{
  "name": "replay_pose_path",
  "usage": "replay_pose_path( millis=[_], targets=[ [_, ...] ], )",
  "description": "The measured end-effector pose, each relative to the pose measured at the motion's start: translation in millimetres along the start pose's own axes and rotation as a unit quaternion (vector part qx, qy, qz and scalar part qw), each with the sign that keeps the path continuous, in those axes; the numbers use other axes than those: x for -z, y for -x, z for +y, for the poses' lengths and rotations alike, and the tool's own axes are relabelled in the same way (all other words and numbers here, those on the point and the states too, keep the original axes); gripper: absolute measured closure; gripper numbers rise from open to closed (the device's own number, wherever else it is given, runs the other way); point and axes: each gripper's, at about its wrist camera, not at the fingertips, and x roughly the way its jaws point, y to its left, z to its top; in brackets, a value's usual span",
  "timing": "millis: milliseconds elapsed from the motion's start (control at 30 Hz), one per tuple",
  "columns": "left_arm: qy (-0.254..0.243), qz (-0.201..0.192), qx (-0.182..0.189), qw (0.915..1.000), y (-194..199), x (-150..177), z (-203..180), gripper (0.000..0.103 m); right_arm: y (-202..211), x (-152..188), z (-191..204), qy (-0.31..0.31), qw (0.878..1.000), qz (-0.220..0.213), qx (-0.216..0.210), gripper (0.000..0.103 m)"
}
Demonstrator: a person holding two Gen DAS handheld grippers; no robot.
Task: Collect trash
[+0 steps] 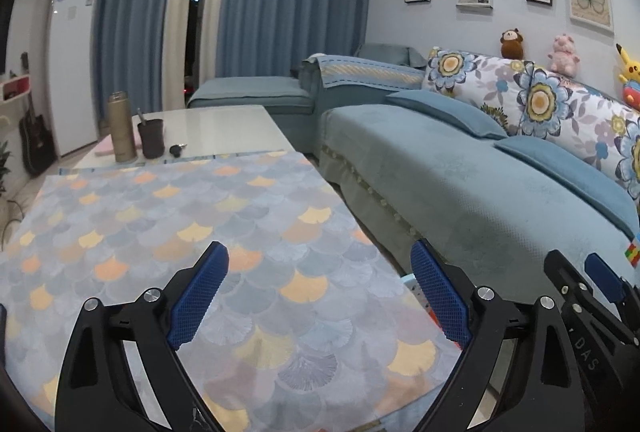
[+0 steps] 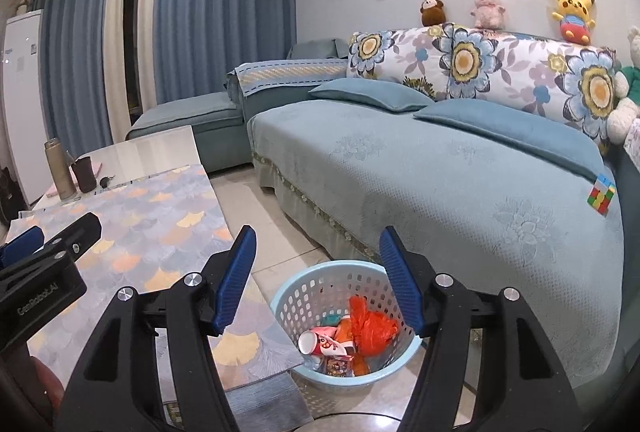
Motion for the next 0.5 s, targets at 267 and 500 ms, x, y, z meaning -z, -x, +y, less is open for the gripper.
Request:
replay_pose_path(
  millis=[267, 500],
  targets=[
    [0.014, -0.008, -0.013, 0.9998, -4.5, -2.1, 7.6, 0.013, -9.3, 2.6, -15.0, -0.013, 1.0, 0.011, 0.008, 0.042],
    [0.01, 0.005, -0.024, 0.9997, -11.4, 7.5, 11.3, 0.013, -10.7, 4.4, -16.3, -0.017, 1.0, 0.009, 0.003, 0.042]
  ],
)
